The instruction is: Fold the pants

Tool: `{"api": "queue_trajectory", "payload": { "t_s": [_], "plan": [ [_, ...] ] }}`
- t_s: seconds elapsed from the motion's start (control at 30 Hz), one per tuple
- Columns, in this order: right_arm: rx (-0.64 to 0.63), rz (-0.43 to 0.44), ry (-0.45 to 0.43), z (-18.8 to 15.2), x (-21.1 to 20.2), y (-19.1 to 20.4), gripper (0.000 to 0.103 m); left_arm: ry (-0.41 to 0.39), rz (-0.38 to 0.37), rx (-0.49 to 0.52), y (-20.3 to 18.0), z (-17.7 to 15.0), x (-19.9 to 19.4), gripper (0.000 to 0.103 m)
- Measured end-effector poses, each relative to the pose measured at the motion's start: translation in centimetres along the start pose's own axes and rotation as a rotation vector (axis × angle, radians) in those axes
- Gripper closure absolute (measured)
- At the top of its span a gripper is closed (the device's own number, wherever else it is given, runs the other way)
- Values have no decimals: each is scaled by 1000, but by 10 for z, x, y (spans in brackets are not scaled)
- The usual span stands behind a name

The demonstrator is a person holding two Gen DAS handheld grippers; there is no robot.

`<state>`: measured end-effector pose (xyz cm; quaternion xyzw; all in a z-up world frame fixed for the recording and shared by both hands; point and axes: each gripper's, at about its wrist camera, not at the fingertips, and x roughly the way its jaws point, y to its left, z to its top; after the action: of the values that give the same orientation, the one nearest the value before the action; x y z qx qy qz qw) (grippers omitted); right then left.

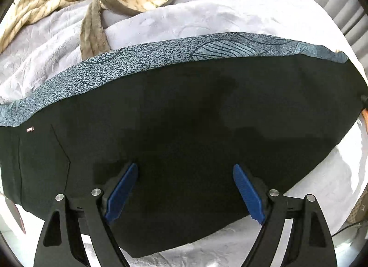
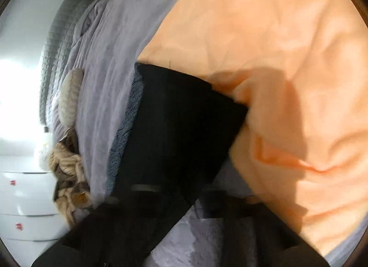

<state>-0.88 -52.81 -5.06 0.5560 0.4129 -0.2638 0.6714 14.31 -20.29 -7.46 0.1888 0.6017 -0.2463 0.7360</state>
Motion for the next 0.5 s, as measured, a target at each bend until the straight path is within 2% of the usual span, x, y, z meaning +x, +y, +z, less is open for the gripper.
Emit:
{"api": "queue_trajectory", "payload": {
  "t_s": [0.07,0.1,0.13,0.17,0.27,0.3,0.37,0.43,0.5],
  "plan": [
    [-47,26,-14,-5,-16,5,98,2,-12,-8,-1,-1,0,17],
    [-54,7,-5,-8,-20,1,98,5,-14,-11,-1,-1,2,17],
    [-49,-11,9,-9,-19,-6,98,8,-12,-10,0,-2,3,15],
    [-37,-35,30,-9,-13,-15,98,11,-3,-4,16,-1,9,13],
    [4,-33,69,-7,-5,-31,96,39,16,7,17,3,9,13],
    [-11,-56,66,-6,-10,-25,90,54,14,0,13,7,5,13],
    [-81,-121,35,-12,-20,-4,89,39,-10,-21,11,16,-10,13],
    [-211,-157,-26,-21,-41,32,88,0,-22,-15,9,32,-22,13],
    [-380,-163,-51,-30,-44,72,88,-48,-26,11,-5,52,-26,13]
  ]
}}
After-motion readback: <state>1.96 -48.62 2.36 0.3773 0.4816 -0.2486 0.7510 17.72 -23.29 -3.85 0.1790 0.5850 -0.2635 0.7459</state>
